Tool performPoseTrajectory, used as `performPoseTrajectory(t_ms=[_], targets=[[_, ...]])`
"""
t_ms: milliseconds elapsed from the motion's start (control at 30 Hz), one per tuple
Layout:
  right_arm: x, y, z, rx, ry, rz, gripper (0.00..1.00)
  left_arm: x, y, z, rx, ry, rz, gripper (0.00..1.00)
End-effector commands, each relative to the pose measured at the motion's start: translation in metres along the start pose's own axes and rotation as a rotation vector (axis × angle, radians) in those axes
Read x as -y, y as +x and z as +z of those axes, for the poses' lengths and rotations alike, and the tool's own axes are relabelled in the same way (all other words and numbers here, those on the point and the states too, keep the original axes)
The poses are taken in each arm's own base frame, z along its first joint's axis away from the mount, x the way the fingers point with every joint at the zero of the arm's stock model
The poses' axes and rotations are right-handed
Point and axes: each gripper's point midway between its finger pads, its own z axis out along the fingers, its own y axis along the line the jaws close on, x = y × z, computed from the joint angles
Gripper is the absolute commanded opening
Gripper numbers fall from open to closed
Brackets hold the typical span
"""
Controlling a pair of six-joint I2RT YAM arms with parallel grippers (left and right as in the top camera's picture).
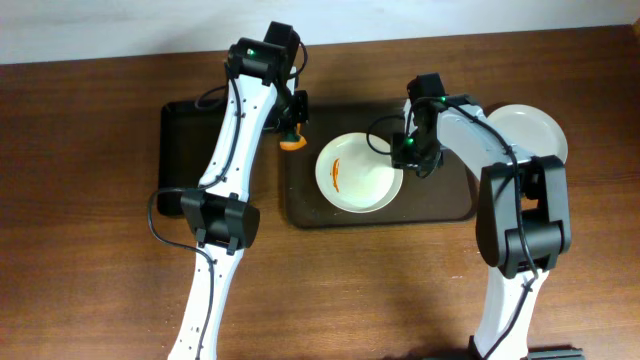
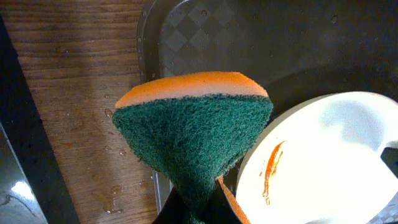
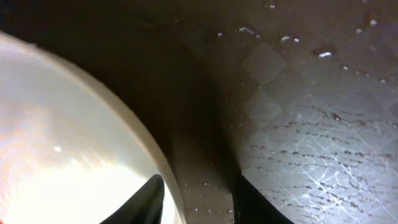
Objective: Clean dirty plates on tray and stack at the side
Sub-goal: 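Move the right gripper back and grasp the sauced plate's rim, then scrub the sauced plate with the sponge in the left gripper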
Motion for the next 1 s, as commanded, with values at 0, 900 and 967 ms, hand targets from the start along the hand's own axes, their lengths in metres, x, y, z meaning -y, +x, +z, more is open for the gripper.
performPoseTrajectory(t_ms=[0,900,967], targets=[[0.003,0.011,0.010,-0.050,0.015,0.000,0.23,0.000,-0.002,-0.015,0.027,0.001,0.021,0.00],[-0.013,0.018,0.010,-0.079,-0.086,-0.101,0.04,0.101,0.080,0.096,-0.250,0.101,0.189,0.35],[-0.014,0.017,0.010,-0.075,-0.087,-0.100,0.04,0.098,0.080,0.096,-0.248,0.090,0.200,0.95]])
